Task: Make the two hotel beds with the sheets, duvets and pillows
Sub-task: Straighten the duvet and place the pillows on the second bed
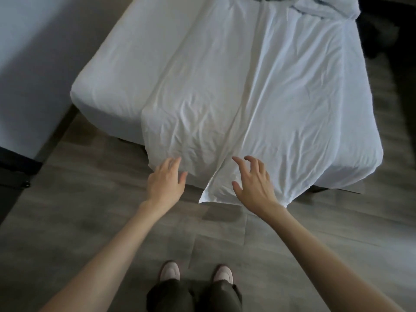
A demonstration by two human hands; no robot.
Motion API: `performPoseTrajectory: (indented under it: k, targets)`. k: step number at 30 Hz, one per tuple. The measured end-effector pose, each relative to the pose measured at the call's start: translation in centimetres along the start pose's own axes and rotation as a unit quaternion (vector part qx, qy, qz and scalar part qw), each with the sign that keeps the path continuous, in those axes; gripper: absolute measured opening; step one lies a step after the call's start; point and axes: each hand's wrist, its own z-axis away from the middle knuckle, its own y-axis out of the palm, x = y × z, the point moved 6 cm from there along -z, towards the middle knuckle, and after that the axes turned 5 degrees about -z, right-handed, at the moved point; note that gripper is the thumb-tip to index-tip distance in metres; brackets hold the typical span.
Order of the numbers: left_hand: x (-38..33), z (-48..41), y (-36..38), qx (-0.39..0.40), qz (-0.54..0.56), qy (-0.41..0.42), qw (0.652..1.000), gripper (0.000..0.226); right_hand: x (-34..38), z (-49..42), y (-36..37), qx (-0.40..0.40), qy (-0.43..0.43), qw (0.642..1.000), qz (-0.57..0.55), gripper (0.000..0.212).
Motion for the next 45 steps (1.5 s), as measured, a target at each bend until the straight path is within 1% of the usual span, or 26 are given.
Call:
performPoseTrajectory:
  k: [4, 7, 8, 10, 11, 12, 14, 17, 19, 20, 21, 22, 24, 25, 26, 27, 28, 30, 32, 34, 36, 39, 40, 42, 43, 45]
  targets:
    - [2.3, -3.1, 11.5, -0.018, 0.016, 0.023, 0.999, 0.044, -3.9, -1.7, 10.9, -0.013, 0.001, 1.0, 0.018, 0.066]
    - [4.9, -6.0, 21.0, -0.004, 0.027, 0.036, 0.999, 0.044, -6.3, -3.5, 18.7, -0.067, -0.016, 0.996, 0.062, 0.077]
    - [5.9, -7.1, 24.3, 0.006, 0.029, 0.04, 0.999, 0.046, -6.8, -4.2, 20.8, -0.094, -0.028, 0.992, 0.085, 0.08]
    - [7.4, -9.4, 30.5, 0.03, 0.02, 0.056, 0.998, 0.063, -7.8, -5.7, 24.5, -0.142, -0.059, 0.98, 0.128, 0.086]
    - [8.0, -10.4, 33.1, 0.032, 0.017, 0.064, 0.997, 0.07, -8.3, -6.5, 25.9, -0.165, -0.07, 0.974, 0.14, 0.09]
    - [8.4, -11.3, 35.2, 0.041, 0.026, 0.061, 0.997, 0.071, -8.9, -7.2, 27.0, -0.19, -0.076, 0.968, 0.149, 0.093]
    - [8.9, -13.1, 38.8, 0.055, 0.089, 0.043, 0.994, 0.066, -10.1, -8.6, 28.2, -0.24, -0.086, 0.952, 0.17, 0.095]
    - [8.9, -15.0, 42.5, 0.069, 0.159, 0.016, 0.985, 0.079, -11.3, -9.7, 29.0, -0.291, -0.092, 0.931, 0.202, 0.093]
    - [8.2, -15.8, 43.3, 0.061, 0.19, 0.013, 0.98, 0.078, -11.5, -9.8, 29.4, -0.312, -0.094, 0.921, 0.215, 0.091]
    - [7.7, -16.2, 43.5, 0.065, 0.226, 0.004, 0.972, 0.076, -11.6, -9.8, 29.5, -0.318, -0.094, 0.918, 0.219, 0.09]
    - [7.2, -16.4, 43.7, 0.077, 0.285, -0.012, 0.955, 0.073, -11.6, -9.7, 29.5, -0.322, -0.094, 0.916, 0.222, 0.089]
    - [6.7, -16.5, 43.9, 0.098, 0.371, -0.032, 0.923, 0.072, -11.6, -9.6, 29.6, -0.324, -0.097, 0.915, 0.222, 0.089]
    - [5.9, -16.7, 44.1, 0.131, 0.552, -0.07, 0.82, 0.072, -11.4, -9.3, 29.4, -0.323, -0.102, 0.915, 0.221, 0.09]
    - [5.7, -16.7, 44.1, 0.133, 0.619, -0.087, 0.769, 0.072, -11.3, -9.2, 29.4, -0.321, -0.102, 0.915, 0.22, 0.09]
    - [5.5, -16.6, 43.9, 0.122, 0.666, -0.101, 0.729, 0.071, -11.3, -9.0, 29.3, -0.319, -0.104, 0.916, 0.219, 0.089]
    - [5.4, -16.6, 43.6, 0.105, 0.698, -0.106, 0.7, 0.066, -11.2, -8.9, 29.2, -0.316, -0.106, 0.917, 0.219, 0.089]
    - [5.2, -16.5, 43.1, 0.088, 0.72, -0.102, 0.68, 0.056, -11.2, -8.7, 29.2, -0.311, -0.109, 0.918, 0.219, 0.088]
    - [4.3, -15.8, 42.2, 0.058, 0.739, -0.076, 0.667, 0.03, -11.3, -8.4, 29.3, -0.298, -0.116, 0.921, 0.222, 0.086]
    - [3.4, -14.7, 41.3, 0.037, 0.739, -0.044, 0.671, 0.018, -11.2, -8.0, 29.7, -0.286, -0.126, 0.925, 0.216, 0.083]
    - [3.2, -13.4, 40.2, 0.005, 0.732, -0.014, 0.681, 0.02, -11.0, -7.4, 30.2, -0.276, -0.146, 0.93, 0.194, 0.08]
    - [3.3, -12.1, 39.0, -0.024, 0.724, 0.016, 0.689, 0.02, -10.5, -6.8, 30.8, -0.264, -0.157, 0.934, 0.184, 0.084]
    - [2.9, -10.2, 36.4, -0.018, 0.731, 0.064, 0.68, 0.021, -9.5, -6.7, 31.7, -0.256, -0.14, 0.938, 0.186, 0.09]
    - [2.6, -9.8, 35.5, -0.004, 0.734, 0.085, 0.674, 0.023, -9.1, -6.8, 31.7, -0.265, -0.127, 0.94, 0.174, 0.086]
    - [2.0, -9.1, 33.6, 0.032, 0.739, 0.126, 0.661, 0.024, -8.3, -6.9, 31.0, -0.3, -0.116, 0.937, 0.138, 0.068]
    - [2.0, -8.9, 32.6, 0.041, 0.739, 0.139, 0.658, 0.024, -8.0, -6.8, 30.3, -0.328, -0.131, 0.928, 0.119, 0.057]
    - [2.4, -8.8, 31.2, 0.024, 0.73, 0.157, 0.665, 0.02, -7.8, -5.9, 28.0, -0.397, -0.173, 0.898, 0.075, 0.037]
